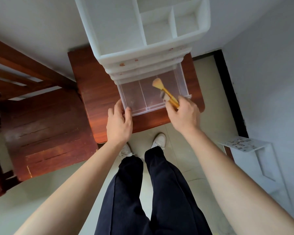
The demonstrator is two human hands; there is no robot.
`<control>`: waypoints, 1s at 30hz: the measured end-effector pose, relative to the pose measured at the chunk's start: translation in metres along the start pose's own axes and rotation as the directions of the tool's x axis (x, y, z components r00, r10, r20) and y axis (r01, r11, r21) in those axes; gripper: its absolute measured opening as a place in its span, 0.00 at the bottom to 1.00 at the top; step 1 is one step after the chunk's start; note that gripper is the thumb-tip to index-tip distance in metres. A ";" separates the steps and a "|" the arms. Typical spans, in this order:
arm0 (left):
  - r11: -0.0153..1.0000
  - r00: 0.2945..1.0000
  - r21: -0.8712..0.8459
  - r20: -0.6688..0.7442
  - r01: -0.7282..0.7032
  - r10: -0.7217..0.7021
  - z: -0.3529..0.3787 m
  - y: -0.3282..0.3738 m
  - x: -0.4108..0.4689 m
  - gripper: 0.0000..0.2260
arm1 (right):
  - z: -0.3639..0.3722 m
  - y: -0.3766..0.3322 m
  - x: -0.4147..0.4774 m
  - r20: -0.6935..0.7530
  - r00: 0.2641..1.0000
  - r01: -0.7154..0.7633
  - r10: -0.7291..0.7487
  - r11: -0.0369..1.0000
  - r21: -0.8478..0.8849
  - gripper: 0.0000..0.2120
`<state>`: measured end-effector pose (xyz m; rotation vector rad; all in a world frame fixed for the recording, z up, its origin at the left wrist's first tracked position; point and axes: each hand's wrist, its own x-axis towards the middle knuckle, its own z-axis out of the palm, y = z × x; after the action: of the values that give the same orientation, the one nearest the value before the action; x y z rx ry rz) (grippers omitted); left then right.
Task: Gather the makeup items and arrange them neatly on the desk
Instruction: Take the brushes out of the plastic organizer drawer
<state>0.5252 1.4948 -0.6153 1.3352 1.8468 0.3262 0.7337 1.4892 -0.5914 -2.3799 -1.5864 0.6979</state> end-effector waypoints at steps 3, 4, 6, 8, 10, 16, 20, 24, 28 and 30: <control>0.998 0.998 0.024 0.023 0.065 -0.066 0.001 -0.002 -0.001 0.21 | 0.017 0.003 -0.015 0.006 0.957 -0.277 0.291 0.904 0.325 0.21; 0.996 0.996 -0.018 0.045 0.082 -0.082 0.001 -0.002 -0.001 0.21 | 0.021 0.001 -0.017 0.019 0.936 -0.330 0.352 0.854 0.403 0.22; 0.992 0.996 -0.097 0.056 0.074 -0.069 -0.002 0.003 0.000 0.20 | 0.023 -0.007 -0.015 0.026 0.911 -0.364 0.412 0.771 0.523 0.23; 0.986 0.997 -0.150 0.021 0.075 -0.072 -0.008 0.011 0.008 0.18 | 0.019 -0.017 -0.007 0.027 0.901 -0.359 0.433 0.710 0.606 0.20; 0.968 0.993 -0.229 -0.027 0.106 -0.115 -0.016 0.021 0.022 0.14 | 0.013 -0.027 0.006 0.071 0.887 -0.373 0.456 0.618 0.692 0.15; 0.738 0.941 -0.612 0.028 0.283 -0.338 -0.034 0.050 0.051 0.26 | 0.000 -0.052 0.052 0.317 0.827 -0.450 0.463 0.207 0.869 0.12; 0.710 0.968 -0.668 0.066 0.223 -0.242 -0.035 0.058 0.056 0.35 | -0.006 -0.069 0.076 0.347 0.839 -0.424 0.419 0.106 0.899 0.11; 0.777 0.983 -0.602 0.092 0.183 -0.160 -0.035 0.053 0.052 0.29 | 0.000 -0.065 0.071 0.313 0.869 -0.416 0.384 0.224 0.881 0.11; 0.910 0.998 -0.409 0.036 0.070 -0.061 -0.042 0.044 0.036 0.28 | 0.004 -0.054 0.048 0.225 0.873 -0.391 0.433 0.344 0.854 0.11; 0.974 1.000 -0.228 -0.010 0.006 -0.008 -0.056 0.040 0.027 0.29 | -0.001 -0.056 0.032 0.162 0.848 -0.381 0.505 0.368 0.848 0.14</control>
<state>0.5084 1.5488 -0.5674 1.1706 1.7628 0.5262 0.6984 1.5413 -0.5763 -1.9138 -0.2560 1.0773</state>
